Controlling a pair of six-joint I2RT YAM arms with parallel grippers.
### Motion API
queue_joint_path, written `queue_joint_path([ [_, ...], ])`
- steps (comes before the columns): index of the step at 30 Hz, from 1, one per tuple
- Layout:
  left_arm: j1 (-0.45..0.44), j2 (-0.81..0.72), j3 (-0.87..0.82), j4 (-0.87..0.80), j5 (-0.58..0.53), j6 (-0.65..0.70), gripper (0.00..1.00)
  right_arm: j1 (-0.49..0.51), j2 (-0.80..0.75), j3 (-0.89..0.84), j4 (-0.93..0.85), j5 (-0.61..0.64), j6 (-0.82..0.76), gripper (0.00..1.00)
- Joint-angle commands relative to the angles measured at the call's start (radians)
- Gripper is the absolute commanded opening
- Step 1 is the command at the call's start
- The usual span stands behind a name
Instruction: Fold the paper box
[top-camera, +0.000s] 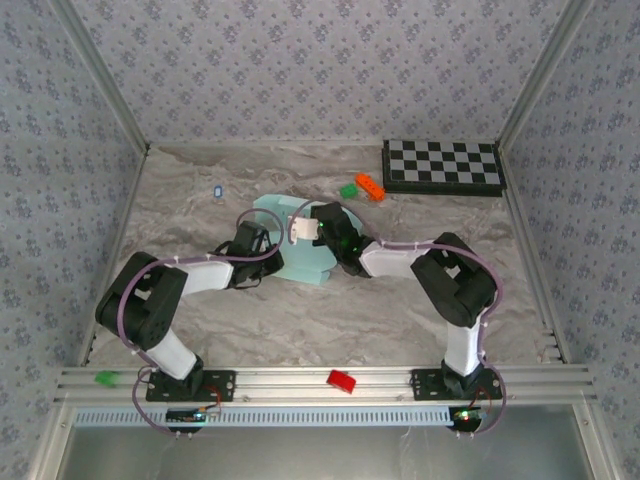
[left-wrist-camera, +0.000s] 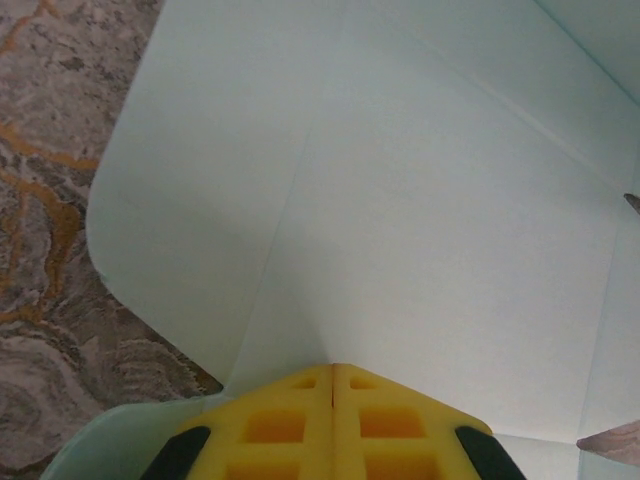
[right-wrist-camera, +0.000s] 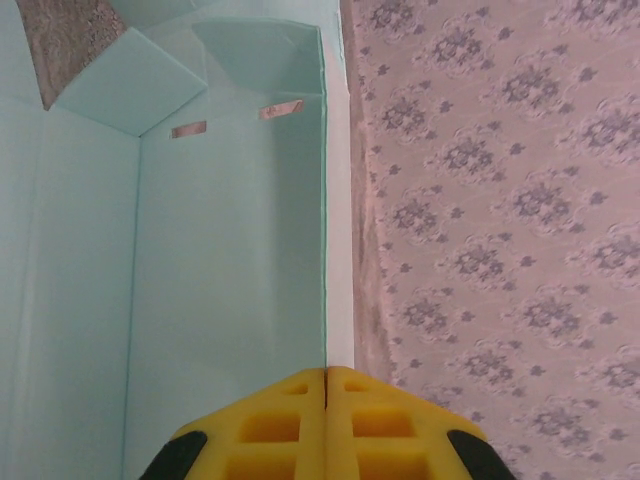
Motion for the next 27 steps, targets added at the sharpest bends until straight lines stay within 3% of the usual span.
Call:
queue_joint_path([
  [1, 0.003, 0.035, -0.005, -0.041, 0.01, -0.015, 0.0, 0.015, 0.04, -0.034, 0.072, 0.0, -0.077, 0.01],
  [17, 0.003, -0.006, 0.029, -0.061, 0.053, 0.004, 0.0, 0.009, 0.085, -0.058, 0.163, -0.006, -0.138, 0.02],
  [21, 0.002, -0.083, 0.056, -0.142, 0.031, 0.05, 0.09, -0.008, 0.077, -0.046, 0.151, -0.026, -0.15, 0.01],
  [27, 0.014, -0.213, 0.117, -0.307, -0.07, 0.143, 0.32, -0.028, 0.071, -0.028, 0.141, -0.056, -0.169, 0.02],
])
